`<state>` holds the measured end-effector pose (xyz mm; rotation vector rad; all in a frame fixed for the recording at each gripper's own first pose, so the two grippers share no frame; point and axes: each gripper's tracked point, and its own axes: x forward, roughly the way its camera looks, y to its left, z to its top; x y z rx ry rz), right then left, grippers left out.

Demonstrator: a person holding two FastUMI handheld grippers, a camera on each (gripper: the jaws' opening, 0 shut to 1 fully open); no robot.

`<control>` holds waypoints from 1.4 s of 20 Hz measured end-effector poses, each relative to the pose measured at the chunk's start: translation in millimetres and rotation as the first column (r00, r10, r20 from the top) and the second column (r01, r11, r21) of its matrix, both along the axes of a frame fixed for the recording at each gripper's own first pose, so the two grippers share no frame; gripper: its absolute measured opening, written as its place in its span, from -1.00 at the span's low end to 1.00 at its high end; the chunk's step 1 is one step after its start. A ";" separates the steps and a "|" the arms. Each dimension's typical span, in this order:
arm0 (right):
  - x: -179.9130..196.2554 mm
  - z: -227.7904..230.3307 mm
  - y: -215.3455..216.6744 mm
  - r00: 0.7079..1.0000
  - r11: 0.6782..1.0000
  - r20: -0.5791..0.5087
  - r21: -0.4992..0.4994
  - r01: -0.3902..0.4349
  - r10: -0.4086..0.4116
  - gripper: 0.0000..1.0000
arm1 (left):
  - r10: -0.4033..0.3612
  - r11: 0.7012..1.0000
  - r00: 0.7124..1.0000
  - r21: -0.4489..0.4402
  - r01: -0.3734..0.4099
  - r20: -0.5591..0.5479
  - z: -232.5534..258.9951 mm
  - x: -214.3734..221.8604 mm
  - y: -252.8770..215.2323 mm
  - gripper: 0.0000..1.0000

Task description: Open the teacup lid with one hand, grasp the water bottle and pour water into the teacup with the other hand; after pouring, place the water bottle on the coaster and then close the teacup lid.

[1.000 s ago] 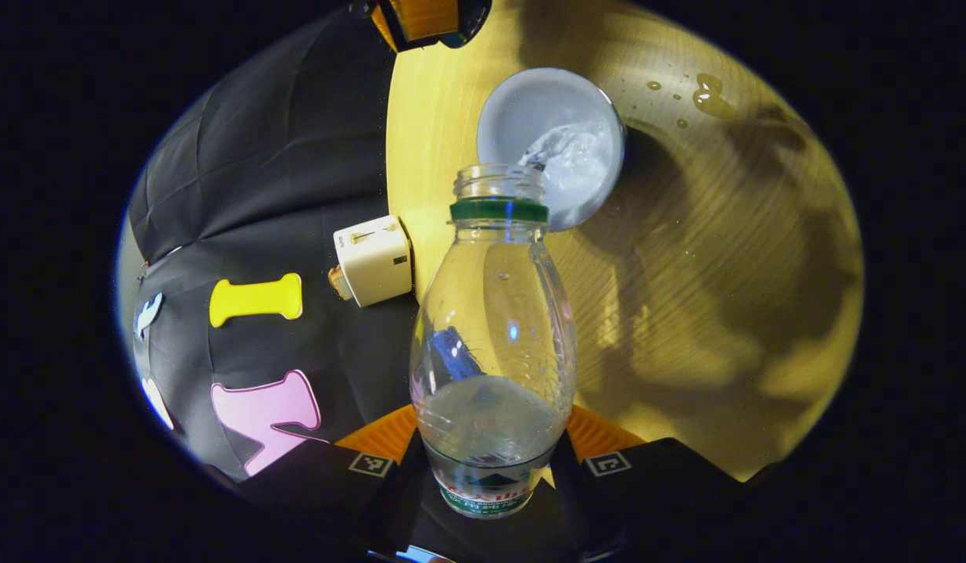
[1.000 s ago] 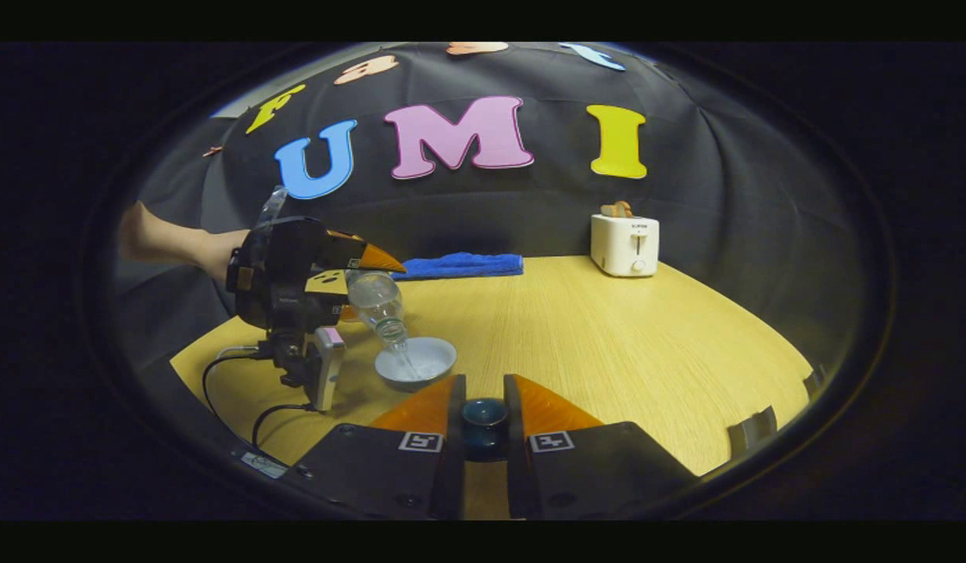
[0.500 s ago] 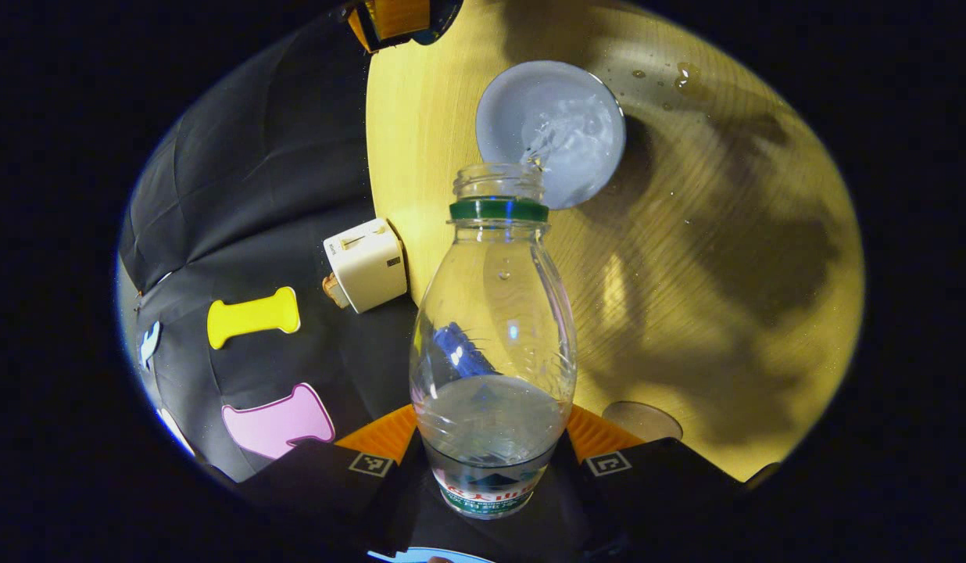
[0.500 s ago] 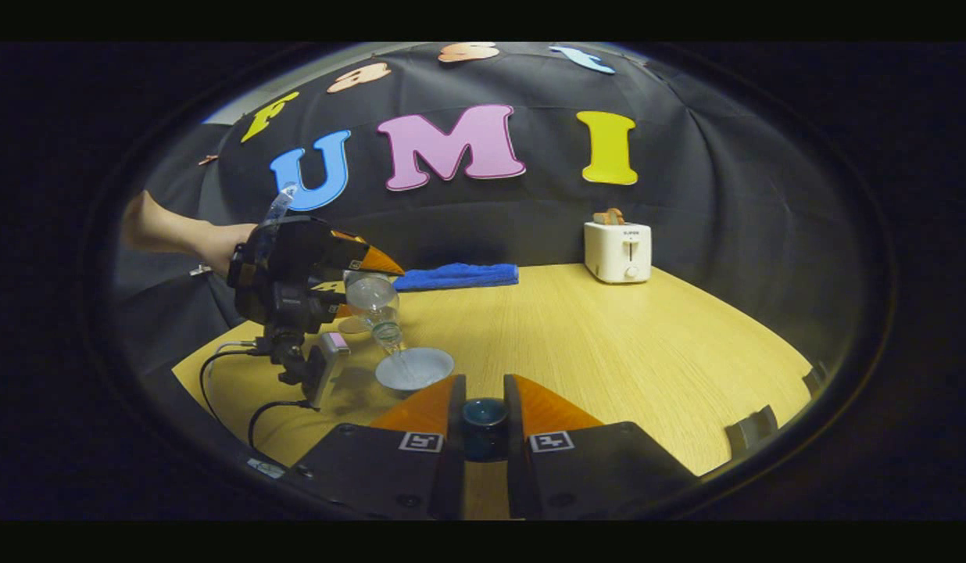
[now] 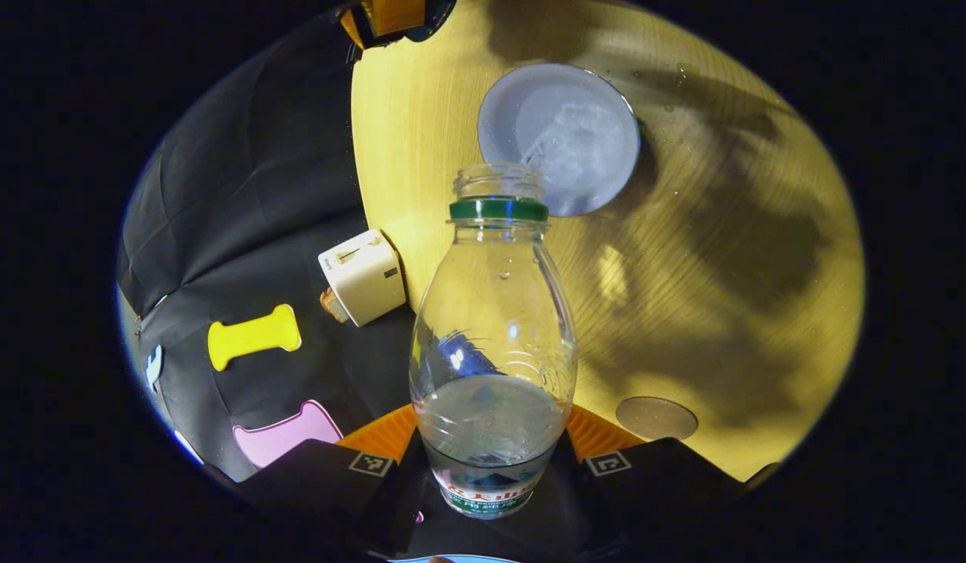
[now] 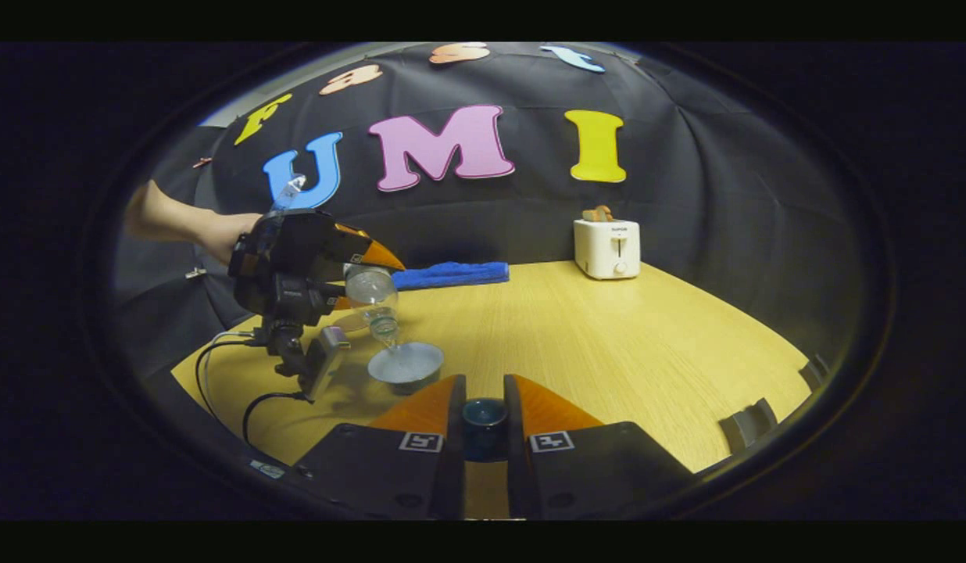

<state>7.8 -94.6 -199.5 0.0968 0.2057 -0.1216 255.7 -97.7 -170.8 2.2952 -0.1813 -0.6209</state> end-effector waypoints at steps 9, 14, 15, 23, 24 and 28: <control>1.4 8.8 -0.6 1.000 1.000 0.010 0.004 0.014 -0.014 -0.55 | -0.012 0.999 1.000 0.049 0.011 0.016 9.6 5.7 2.2 0.48; 2.3 13.3 0.2 1.000 1.000 0.017 0.007 0.015 -0.015 -0.49 | -0.025 0.998 1.000 0.055 0.024 0.019 9.6 3.9 -0.1 0.49; 2.3 14.1 0.5 1.000 1.000 0.019 0.008 0.015 -0.015 -0.49 | -0.029 0.998 0.999 0.056 0.028 0.021 11.4 4.2 -2.8 0.49; 6.4 15.7 0.8 1.000 1.000 0.018 0.014 0.018 -0.018 -0.43 | -0.008 0.998 1.000 0.070 0.007 0.015 8.8 10.9 -1.5 0.51; 6.9 15.9 1.9 1.000 1.000 0.019 0.012 0.017 -0.017 -0.55 | -0.008 0.998 1.000 0.068 0.007 0.016 8.9 9.4 -0.7 0.51; 10.7 19.5 4.4 1.000 1.000 0.020 0.015 0.015 -0.015 -0.43 | 0.018 0.999 1.000 0.040 -0.018 0.008 7.3 13.1 4.4 0.51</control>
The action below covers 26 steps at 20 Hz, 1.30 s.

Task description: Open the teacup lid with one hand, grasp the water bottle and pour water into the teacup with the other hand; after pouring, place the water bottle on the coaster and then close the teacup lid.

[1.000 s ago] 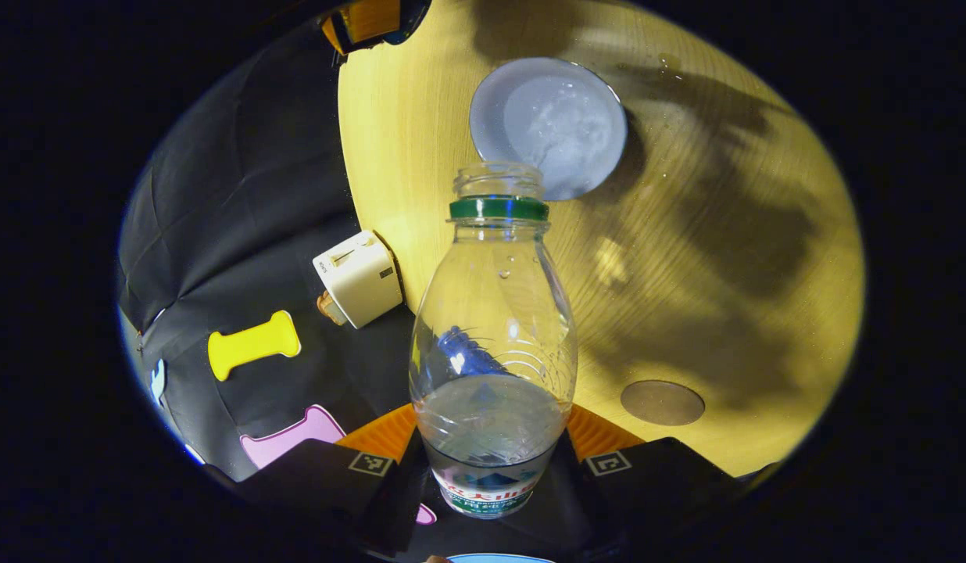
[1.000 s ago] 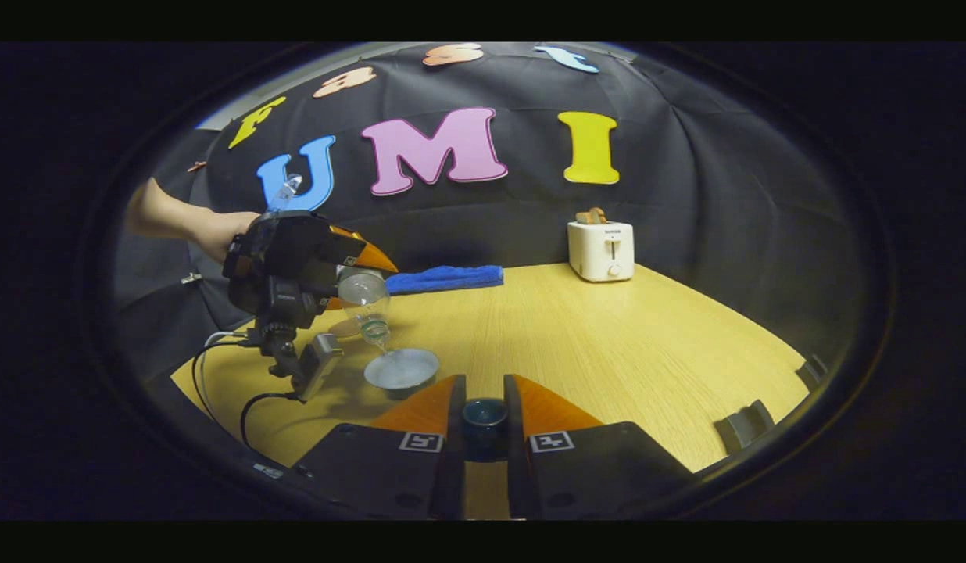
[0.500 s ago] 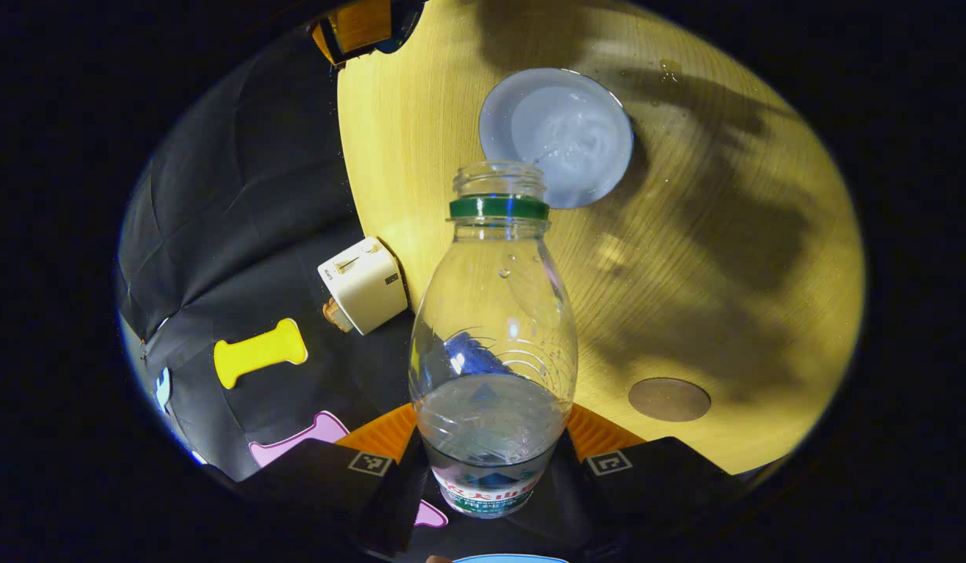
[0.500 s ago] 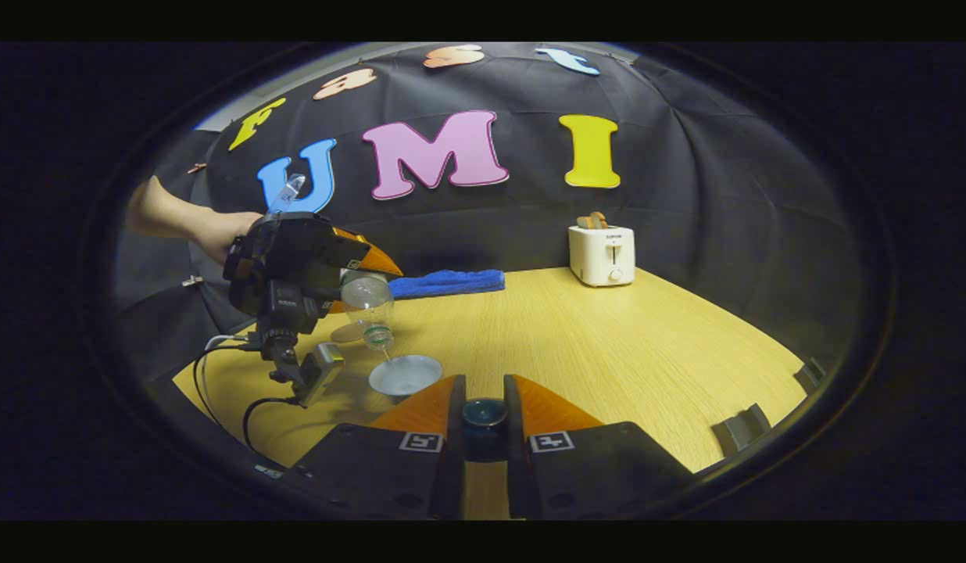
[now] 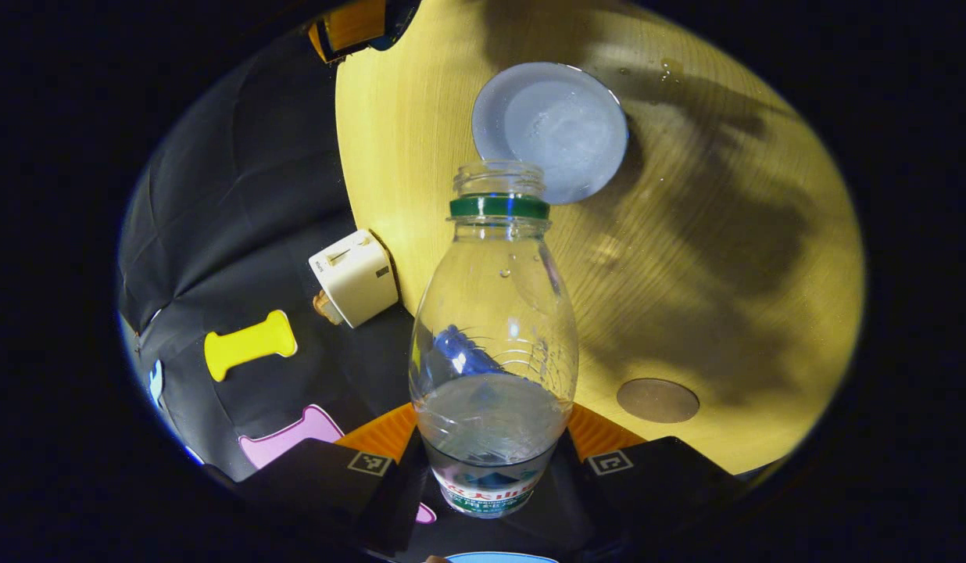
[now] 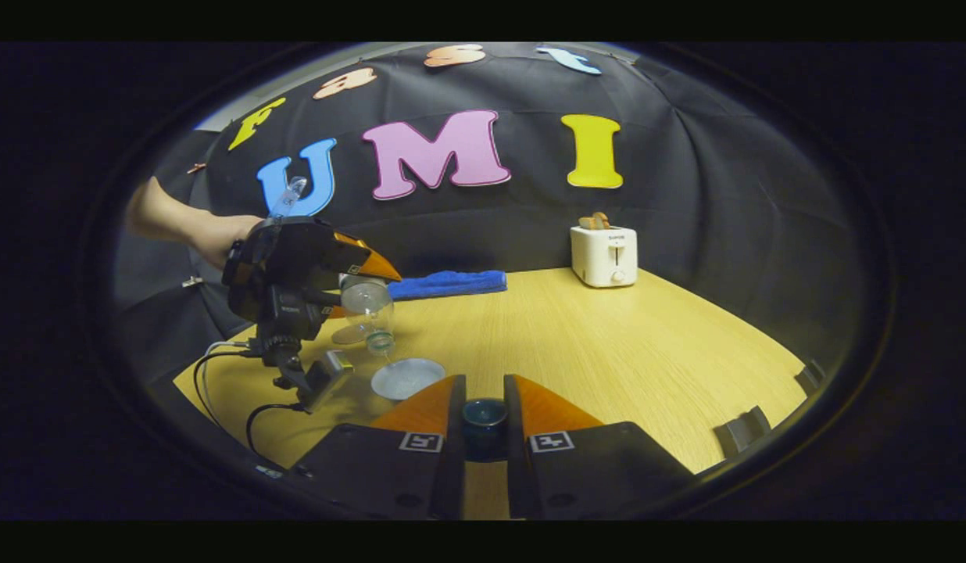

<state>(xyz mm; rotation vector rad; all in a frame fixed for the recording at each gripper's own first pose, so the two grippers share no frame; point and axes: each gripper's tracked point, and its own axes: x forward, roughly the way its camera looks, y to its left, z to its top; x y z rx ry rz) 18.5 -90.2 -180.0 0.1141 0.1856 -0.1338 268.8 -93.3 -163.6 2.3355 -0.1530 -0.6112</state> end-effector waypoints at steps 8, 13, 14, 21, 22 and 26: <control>8.0 34.9 -10.4 1.000 1.000 0.000 -0.023 0.008 -0.008 -0.49 | 0.065 0.958 0.996 -0.275 -0.081 -0.069 -1.4 -13.3 8.7 0.51; 16.8 67.6 -18.6 1.000 0.997 0.004 -0.075 -0.011 0.011 -0.49 | 0.145 0.802 0.974 -0.555 -0.218 -0.173 8.9 -14.9 17.7 0.51; 19.6 74.2 -18.3 1.000 0.996 0.003 -0.083 -0.019 0.019 -0.46 | 0.168 0.747 0.965 -0.613 -0.258 -0.201 10.3 -14.4 22.0 0.50; 42.4 123.1 -14.0 0.998 0.992 0.031 -0.117 -0.050 0.053 -0.43 | 0.205 0.232 0.908 -0.883 -0.408 -0.366 39.6 4.5 39.7 0.50; 45.8 128.6 -9.3 0.997 0.991 0.035 -0.117 -0.061 0.065 -0.44 | 0.208 0.148 0.894 -0.891 -0.430 -0.397 37.3 5.3 44.6 0.49; 58.4 144.9 12.8 0.991 0.983 0.060 -0.144 -0.113 0.122 -0.43 | 0.098 -0.236 0.843 -0.835 -0.497 -0.529 26.0 21.3 39.9 0.49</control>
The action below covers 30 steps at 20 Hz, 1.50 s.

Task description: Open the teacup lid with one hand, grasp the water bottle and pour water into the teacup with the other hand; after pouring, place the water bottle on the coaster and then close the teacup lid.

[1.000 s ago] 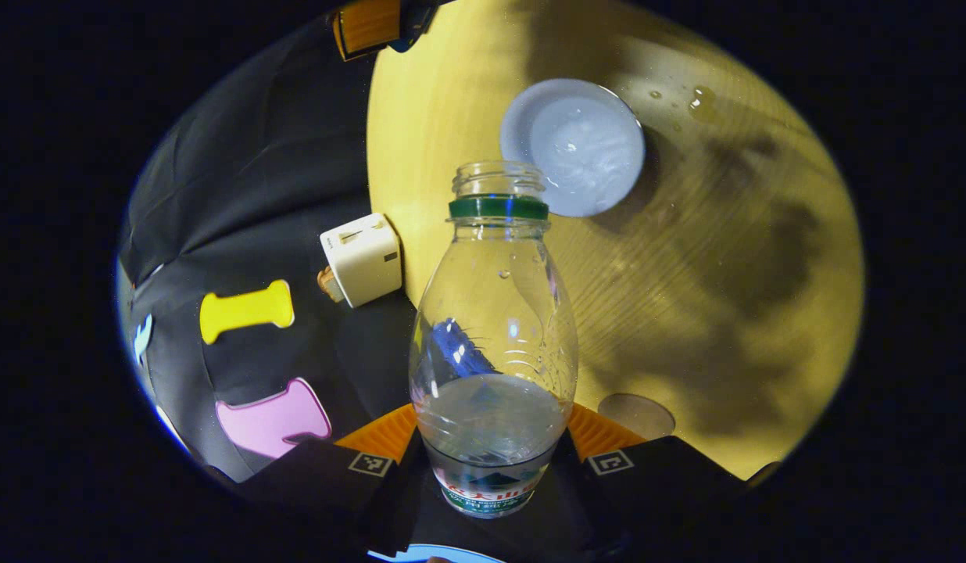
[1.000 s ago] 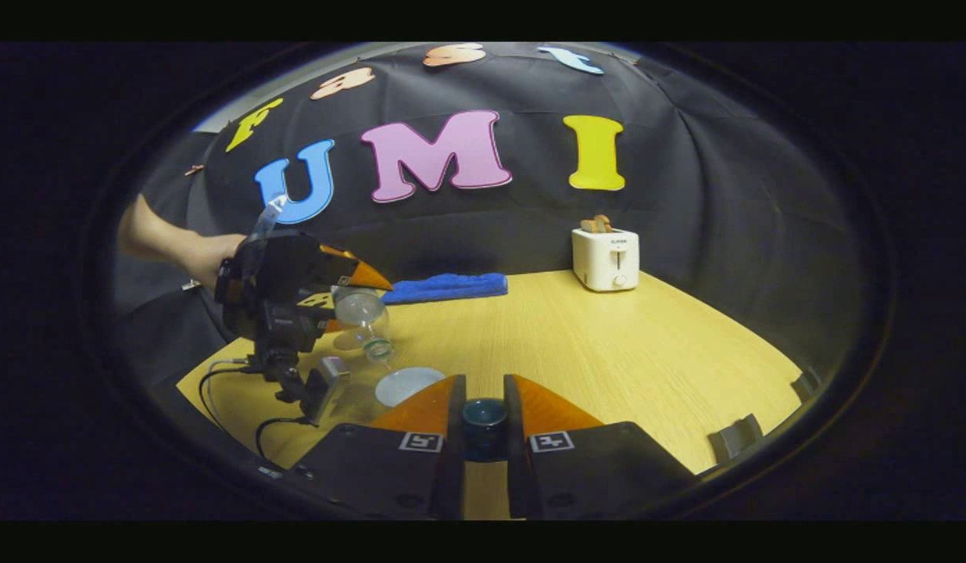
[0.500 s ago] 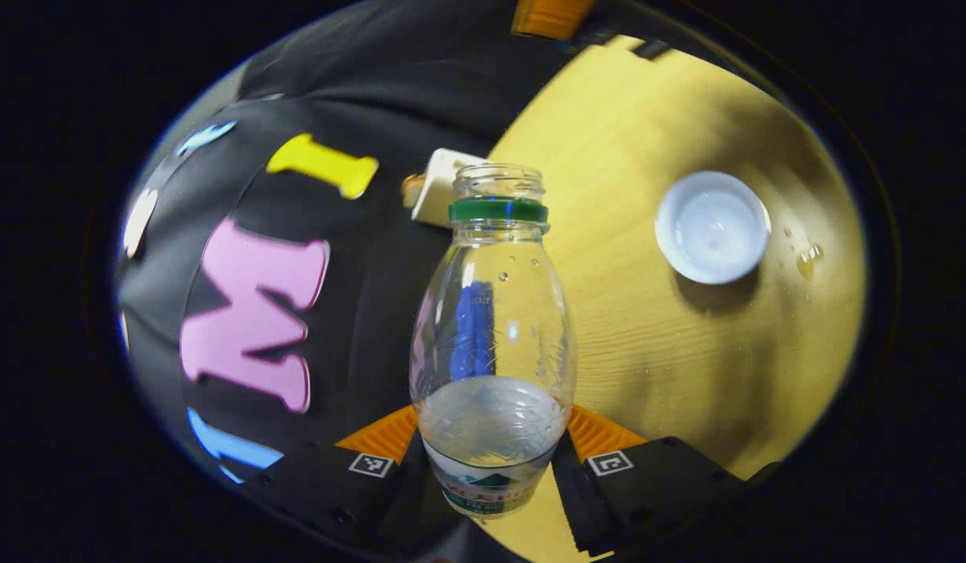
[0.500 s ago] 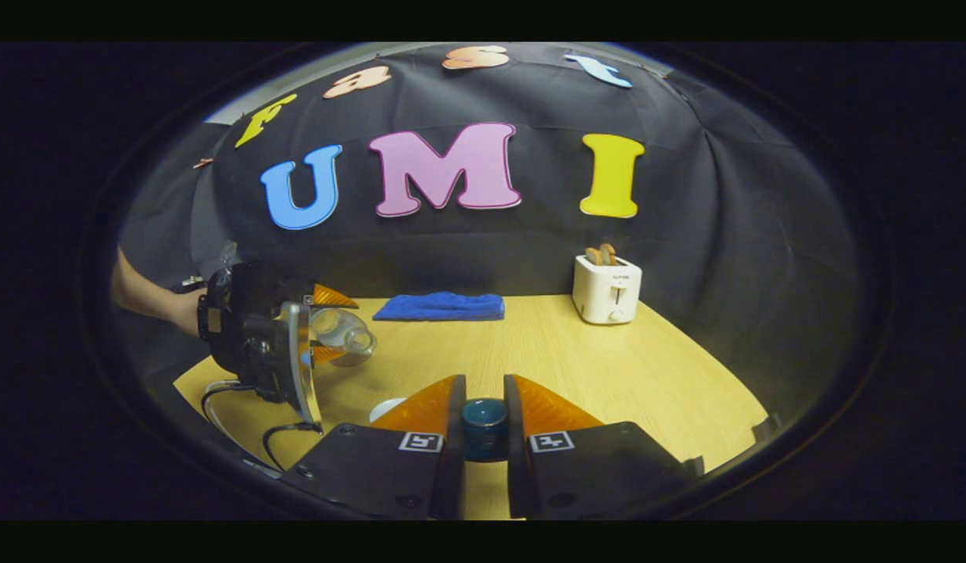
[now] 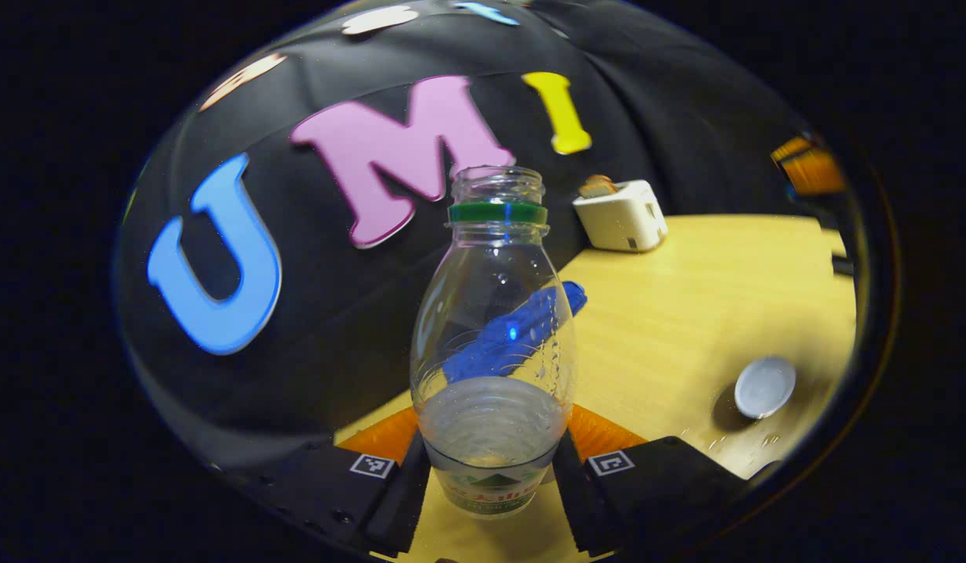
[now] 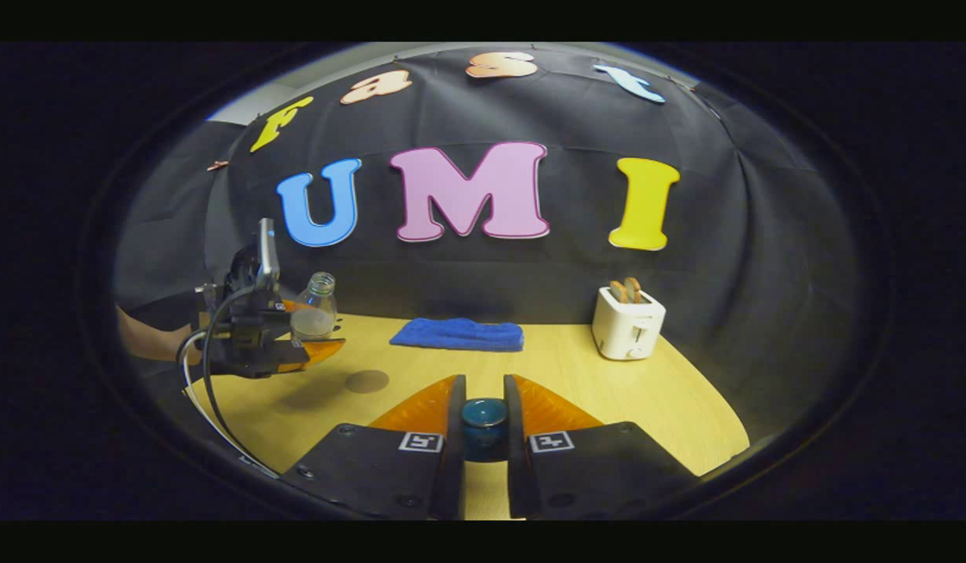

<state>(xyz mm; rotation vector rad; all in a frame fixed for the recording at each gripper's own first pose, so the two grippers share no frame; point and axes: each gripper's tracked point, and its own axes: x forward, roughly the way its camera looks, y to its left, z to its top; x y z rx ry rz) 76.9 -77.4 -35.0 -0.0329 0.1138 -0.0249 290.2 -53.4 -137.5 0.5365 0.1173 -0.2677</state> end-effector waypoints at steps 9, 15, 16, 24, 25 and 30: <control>20.9 -48.1 48.1 0.993 0.994 -0.056 0.014 -0.105 0.105 -0.50 | 0.009 0.884 0.999 -0.467 0.010 0.039 15.2 -15.8 -25.7 0.51; 37.0 -83.3 56.4 0.992 0.994 -0.063 0.043 -0.104 0.107 -0.43 | 0.011 0.873 0.999 -0.488 0.009 0.037 13.1 -14.5 -28.3 0.52; 39.3 -87.8 57.7 0.992 0.993 -0.063 0.048 -0.105 0.108 -0.49 | 0.007 0.872 1.000 -0.490 0.007 0.028 9.8 -13.4 -29.9 0.52; 51.5 -95.8 71.6 0.990 0.990 -0.046 0.058 -0.128 0.131 -0.43 | 0.018 0.882 1.000 -0.471 -0.016 0.000 -2.0 -8.2 -33.9 0.58; 51.5 -96.9 72.5 0.990 0.990 -0.046 0.057 -0.131 0.134 -0.43 | 0.017 0.884 1.000 -0.467 -0.017 -0.004 -5.9 -6.9 -34.4 0.58; 51.1 -100.4 74.0 0.989 0.989 -0.054 0.054 -0.135 0.138 -0.43 | 0.027 0.881 0.999 -0.471 -0.038 -0.030 -18.5 -11.5 -31.4 0.94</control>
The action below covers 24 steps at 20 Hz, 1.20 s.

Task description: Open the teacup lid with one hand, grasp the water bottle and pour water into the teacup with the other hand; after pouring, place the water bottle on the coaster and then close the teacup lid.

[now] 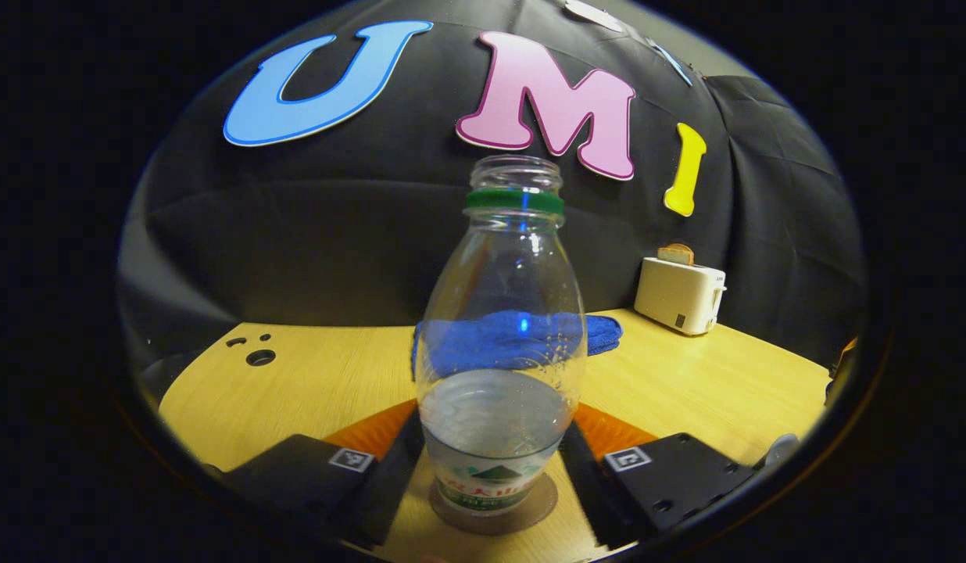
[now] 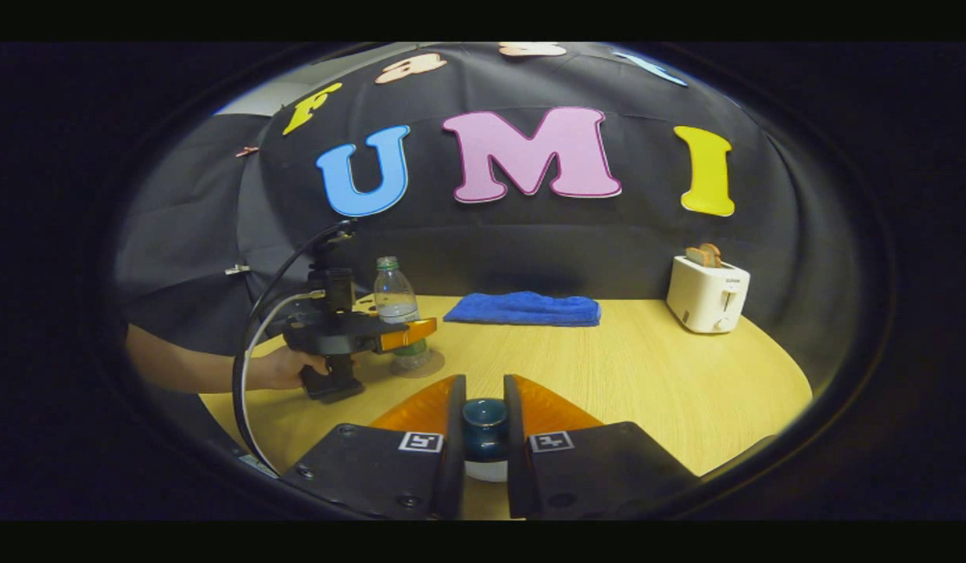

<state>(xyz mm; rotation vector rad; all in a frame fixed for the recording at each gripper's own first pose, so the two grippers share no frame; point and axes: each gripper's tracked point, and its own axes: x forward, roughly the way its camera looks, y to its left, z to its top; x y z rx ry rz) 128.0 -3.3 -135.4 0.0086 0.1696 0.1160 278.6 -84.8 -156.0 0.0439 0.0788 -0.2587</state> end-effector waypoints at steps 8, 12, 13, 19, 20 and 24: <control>-3.7 3.2 -2.5 1.000 1.000 0.010 -0.010 -0.003 0.003 -0.43 | 0.007 1.000 1.000 0.020 -0.007 -0.018 -2.6 -40.6 16.9 0.91; -1.3 -2.5 -5.4 1.000 1.000 0.009 -0.015 -0.001 0.001 -0.44 | 0.015 1.000 0.999 0.020 -0.015 -0.042 -9.6 -72.7 29.5 0.91; 0.1 -4.7 -4.1 1.000 1.000 0.008 -0.012 0.001 0.000 -0.44 | 0.021 1.000 0.999 0.013 -0.020 -0.043 -9.2 -82.8 33.5 0.91; 10.4 -33.0 0.3 1.000 0.999 0.018 -0.032 0.002 -0.002 -0.43 | 0.052 0.999 0.998 0.017 -0.051 -0.042 -1.1 -156.5 52.2 0.92; 10.7 -40.8 0.2 1.000 0.999 0.012 -0.045 -0.002 0.002 -0.44 | 0.057 0.998 0.997 0.025 -0.056 -0.046 0.0 -168.8 55.5 0.92; 5.2 -57.7 -8.1 1.000 0.997 0.016 -0.075 -0.009 0.010 -0.48 | 0.062 0.997 0.997 0.041 -0.060 -0.047 10.0 -196.8 57.3 0.92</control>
